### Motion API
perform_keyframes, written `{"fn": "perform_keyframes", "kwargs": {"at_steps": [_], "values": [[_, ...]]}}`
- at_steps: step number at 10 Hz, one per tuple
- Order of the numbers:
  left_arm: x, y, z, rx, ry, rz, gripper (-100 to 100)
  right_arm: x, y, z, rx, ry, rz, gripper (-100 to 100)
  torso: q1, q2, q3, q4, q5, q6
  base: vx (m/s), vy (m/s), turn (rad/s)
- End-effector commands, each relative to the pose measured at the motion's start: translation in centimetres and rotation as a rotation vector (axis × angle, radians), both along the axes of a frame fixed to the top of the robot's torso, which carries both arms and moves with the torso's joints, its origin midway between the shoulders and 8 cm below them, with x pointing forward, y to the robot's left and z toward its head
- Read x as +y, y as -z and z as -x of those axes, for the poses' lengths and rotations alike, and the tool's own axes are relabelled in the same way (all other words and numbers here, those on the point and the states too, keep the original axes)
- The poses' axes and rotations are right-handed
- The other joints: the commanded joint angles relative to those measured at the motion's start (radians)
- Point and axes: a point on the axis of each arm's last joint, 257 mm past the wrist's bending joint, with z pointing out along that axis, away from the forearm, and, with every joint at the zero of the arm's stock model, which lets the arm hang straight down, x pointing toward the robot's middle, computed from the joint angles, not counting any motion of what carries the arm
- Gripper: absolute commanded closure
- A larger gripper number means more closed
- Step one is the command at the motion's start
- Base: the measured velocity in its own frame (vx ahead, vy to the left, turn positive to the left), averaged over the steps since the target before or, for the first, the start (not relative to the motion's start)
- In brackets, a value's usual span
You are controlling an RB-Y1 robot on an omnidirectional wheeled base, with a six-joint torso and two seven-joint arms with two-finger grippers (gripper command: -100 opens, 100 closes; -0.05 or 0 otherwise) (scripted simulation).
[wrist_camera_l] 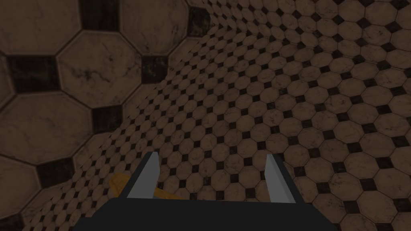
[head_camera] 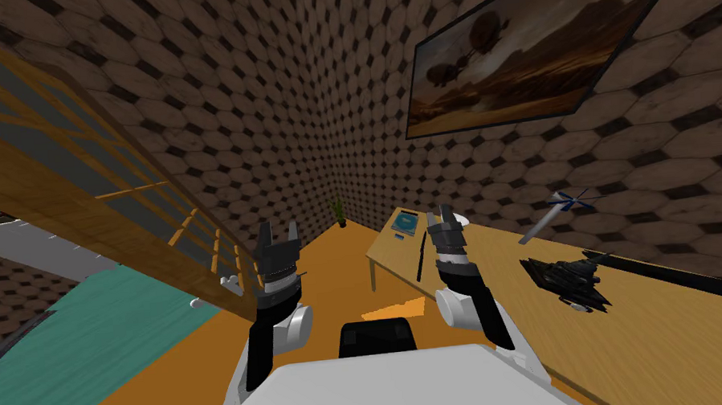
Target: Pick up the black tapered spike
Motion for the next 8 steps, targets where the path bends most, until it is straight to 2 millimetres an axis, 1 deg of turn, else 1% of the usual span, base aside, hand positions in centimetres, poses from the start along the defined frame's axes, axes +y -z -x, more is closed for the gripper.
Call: {"fn": "perform_keyframes", "kwargs": {"at_steps": [1,4,7,8], "values": [[0.0,0.0,0.0,0.000,0.000,0.000,0,0.6,0.1,-0.3,0.004,-0.007,0.060,-100,0.000,0.000,0.000,0.000,0.000,0.000,0.011,0.034,0.084],[0.0,0.0,0.0,0.000,0.000,0.000,0,2.0,0.3,-1.4,0.007,0.002,0.240,-100,0.004,-0.002,-0.001,0.000,0.001,0.000,0.028,0.066,0.127],[0.0,0.0,0.0,0.000,0.000,0.000,0,3.2,0.9,-3.1,-0.005,0.044,0.471,-100,0.006,-0.003,-0.002,-0.001,0.001,0.000,0.036,0.087,0.153],[0.0,0.0,0.0,0.000,0.000,0.000,0,3.4,1.0,-3.1,-0.004,0.049,0.490,-100,0.005,-0.002,-0.001,-0.001,0.001,0.000,0.018,0.041,0.052]]}}
